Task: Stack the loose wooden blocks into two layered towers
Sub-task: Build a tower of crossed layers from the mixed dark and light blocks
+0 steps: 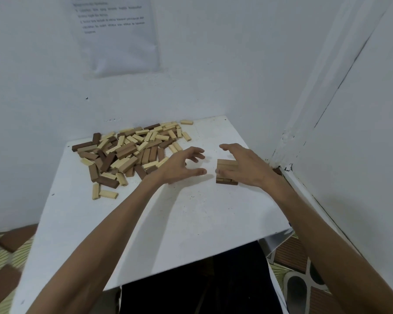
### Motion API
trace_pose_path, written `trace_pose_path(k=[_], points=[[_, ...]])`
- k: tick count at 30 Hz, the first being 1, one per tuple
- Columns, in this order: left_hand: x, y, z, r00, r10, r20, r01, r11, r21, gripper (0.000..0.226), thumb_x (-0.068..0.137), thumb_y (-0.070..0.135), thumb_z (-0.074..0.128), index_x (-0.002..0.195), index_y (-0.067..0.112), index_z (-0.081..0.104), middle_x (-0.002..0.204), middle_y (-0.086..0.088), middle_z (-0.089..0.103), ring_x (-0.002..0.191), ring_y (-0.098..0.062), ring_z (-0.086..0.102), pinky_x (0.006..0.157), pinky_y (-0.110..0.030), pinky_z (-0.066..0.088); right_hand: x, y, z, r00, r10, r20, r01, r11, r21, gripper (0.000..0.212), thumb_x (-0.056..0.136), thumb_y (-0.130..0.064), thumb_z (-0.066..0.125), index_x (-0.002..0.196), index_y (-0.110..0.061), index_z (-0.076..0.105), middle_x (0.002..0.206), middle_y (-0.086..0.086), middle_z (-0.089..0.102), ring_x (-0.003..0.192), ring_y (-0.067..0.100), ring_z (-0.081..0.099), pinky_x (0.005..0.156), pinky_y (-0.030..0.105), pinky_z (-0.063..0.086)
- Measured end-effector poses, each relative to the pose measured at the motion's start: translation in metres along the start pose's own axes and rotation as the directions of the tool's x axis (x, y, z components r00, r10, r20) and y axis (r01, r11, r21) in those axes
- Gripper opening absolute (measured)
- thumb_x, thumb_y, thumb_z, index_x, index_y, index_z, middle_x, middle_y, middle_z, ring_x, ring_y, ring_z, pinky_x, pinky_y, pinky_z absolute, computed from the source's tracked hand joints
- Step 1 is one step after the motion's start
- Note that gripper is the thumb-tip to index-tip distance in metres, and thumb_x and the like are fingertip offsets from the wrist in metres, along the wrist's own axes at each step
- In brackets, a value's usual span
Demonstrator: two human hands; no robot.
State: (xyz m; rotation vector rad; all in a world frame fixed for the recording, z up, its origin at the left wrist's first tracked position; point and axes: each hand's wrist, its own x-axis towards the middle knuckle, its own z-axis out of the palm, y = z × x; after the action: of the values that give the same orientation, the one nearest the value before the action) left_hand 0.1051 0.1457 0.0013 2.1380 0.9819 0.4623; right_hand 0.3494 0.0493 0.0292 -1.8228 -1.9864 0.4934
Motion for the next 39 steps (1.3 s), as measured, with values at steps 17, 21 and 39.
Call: trace_pose_path(k=[17, 21, 39], points=[[-0.111, -0.03, -0.099, 0.964, -0.117, -0.24, 0.186, 0.939, 0.29, 0.023, 0.094, 0.028, 0.072, 0.114, 0.016, 0.07, 0.123, 0.002, 0.067, 0.108, -0.02, 0.062, 0.084, -0.036, 0.048, 0.049, -0.116, 0.057, 0.953, -0.252, 0.167, 0.26, 0.965, -0.025, 0.043, 0.096, -0.049, 0.065, 0.133, -0.027, 0.061, 0.141, -0.007, 0.058, 0.129, 0.016, 0.05, 0.098, 0.035, 0.046], [-0.115, -0.048, -0.11, 0.937, -0.192, -0.292, 0.275, 0.921, 0.275, 0.028, 0.094, 0.026, 0.071, 0.121, 0.021, 0.068, 0.148, 0.014, 0.053, 0.114, -0.013, 0.059, 0.082, -0.029, 0.04, 0.072, -0.13, 0.07, 0.941, -0.266, 0.211, 0.278, 0.96, -0.032, 0.041, 0.096, -0.045, 0.066, 0.13, -0.023, 0.063, 0.137, -0.004, 0.062, 0.125, 0.018, 0.055, 0.093, 0.037, 0.049], [-0.068, -0.113, -0.092, 0.862, -0.142, -0.486, 0.305, 0.912, 0.274, 0.034, 0.097, 0.02, 0.068, 0.131, 0.015, 0.063, 0.111, 0.007, 0.066, 0.095, -0.013, 0.058, 0.084, -0.03, 0.052, 0.153, -0.124, 0.112, 0.928, -0.275, 0.252, 0.329, 0.92, -0.21, 0.067, 0.083, 0.02, 0.047, 0.14, -0.014, 0.057, 0.132, 0.007, 0.063, 0.118, 0.026, 0.06, 0.091, 0.045, 0.055]])
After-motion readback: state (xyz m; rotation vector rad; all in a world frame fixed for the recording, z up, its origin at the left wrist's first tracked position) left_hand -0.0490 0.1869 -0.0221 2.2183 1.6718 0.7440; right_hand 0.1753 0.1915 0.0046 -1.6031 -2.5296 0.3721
